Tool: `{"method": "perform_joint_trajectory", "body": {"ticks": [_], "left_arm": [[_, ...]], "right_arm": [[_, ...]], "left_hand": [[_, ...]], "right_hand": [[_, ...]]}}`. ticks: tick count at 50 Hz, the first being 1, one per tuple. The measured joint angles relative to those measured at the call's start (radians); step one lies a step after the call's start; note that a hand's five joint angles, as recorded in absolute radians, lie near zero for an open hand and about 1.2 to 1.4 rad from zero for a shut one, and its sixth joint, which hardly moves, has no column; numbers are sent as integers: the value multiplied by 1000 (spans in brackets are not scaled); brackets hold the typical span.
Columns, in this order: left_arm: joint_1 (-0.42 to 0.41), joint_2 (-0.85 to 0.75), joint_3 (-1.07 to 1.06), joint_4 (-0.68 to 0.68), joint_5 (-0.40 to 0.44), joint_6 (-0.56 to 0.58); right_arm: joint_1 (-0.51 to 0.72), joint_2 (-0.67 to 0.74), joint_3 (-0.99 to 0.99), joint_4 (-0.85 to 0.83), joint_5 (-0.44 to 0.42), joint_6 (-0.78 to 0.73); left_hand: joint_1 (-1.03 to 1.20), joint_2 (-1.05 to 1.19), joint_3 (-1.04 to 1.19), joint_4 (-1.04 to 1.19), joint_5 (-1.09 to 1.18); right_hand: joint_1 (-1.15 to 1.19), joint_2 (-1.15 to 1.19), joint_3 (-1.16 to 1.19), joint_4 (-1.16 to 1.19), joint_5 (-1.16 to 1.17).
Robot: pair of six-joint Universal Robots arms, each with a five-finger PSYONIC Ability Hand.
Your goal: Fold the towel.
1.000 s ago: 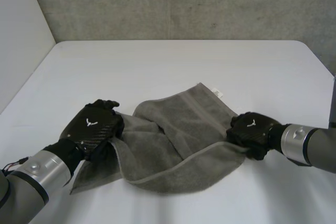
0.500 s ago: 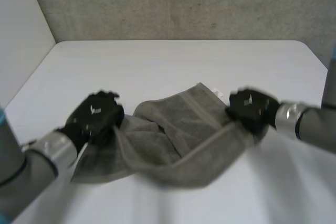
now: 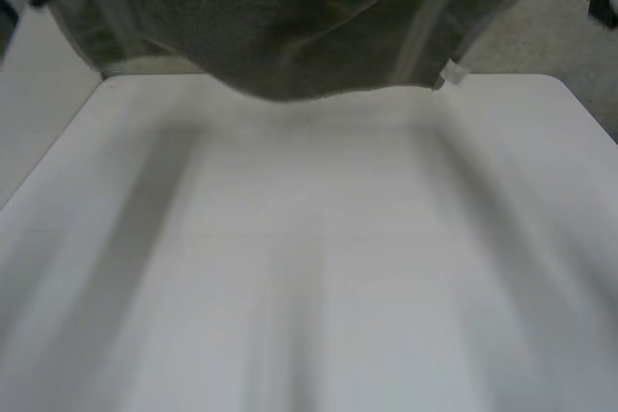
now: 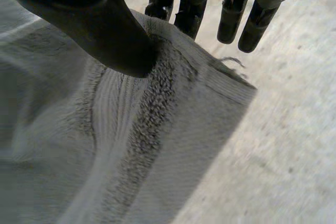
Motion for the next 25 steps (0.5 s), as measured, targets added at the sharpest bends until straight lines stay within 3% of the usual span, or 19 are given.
{"method": "perform_joint_trajectory", "body": {"ticks": [7,13,18,25], "left_arm": [[89,25,-357,79,114,23],[165,-14,-669,180,219,101],[177,-105,-812,229,240,188],[173,-188,-825,241,228,253]], "right_arm": [[-37,-42,278,-24,-106,-56],[-114,-60,536,-26,-236,-205],[-171,-51,688,12,-318,-369],[-200,-46,731,147,-339,-510]], "left_hand": [[0,0,0,0,0],[0,0,0,0,0],[0,0,0,0,0],[0,0,0,0,0]], "right_hand": [[0,0,0,0,0],[0,0,0,0,0],[0,0,0,0,0],[0,0,0,0,0]]}}
